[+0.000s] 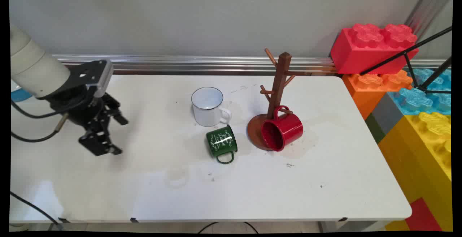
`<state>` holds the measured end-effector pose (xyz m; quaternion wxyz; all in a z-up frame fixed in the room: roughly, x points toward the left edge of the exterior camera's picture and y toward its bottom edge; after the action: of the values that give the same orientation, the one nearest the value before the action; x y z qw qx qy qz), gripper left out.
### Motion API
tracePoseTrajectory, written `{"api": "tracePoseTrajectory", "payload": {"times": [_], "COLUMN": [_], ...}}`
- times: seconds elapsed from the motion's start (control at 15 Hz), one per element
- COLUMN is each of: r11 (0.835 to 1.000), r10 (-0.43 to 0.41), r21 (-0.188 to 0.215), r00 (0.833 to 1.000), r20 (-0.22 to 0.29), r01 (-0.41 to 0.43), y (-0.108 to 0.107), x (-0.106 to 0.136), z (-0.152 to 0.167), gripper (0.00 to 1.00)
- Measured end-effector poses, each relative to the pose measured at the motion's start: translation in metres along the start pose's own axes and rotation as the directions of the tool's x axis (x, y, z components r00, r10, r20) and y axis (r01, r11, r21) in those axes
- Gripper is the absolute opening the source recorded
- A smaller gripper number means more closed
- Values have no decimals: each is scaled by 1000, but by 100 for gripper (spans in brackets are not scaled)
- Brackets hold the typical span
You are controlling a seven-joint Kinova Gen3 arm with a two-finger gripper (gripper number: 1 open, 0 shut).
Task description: Pick up the red mug from the rack
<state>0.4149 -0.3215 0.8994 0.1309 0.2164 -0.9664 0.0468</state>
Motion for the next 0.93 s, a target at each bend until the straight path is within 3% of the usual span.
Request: {"api": "tracePoseTrajectory", "payload": {"times": [0.2, 0.33, 0.6, 0.93], "r11": [1000, 999, 997, 996], "r10": [-22, -36, -64, -80], "r21": [-15, -29, -57, -80], "r00": [995, 981, 926, 871], "r20": [-99, -191, -372, -485], "r01": [21, 31, 46, 47], "y": [0, -1, -1, -1], "x": [9, 16, 23, 24], "z": [-4, -8, -18, -24], "gripper": [100, 100, 100, 100]}}
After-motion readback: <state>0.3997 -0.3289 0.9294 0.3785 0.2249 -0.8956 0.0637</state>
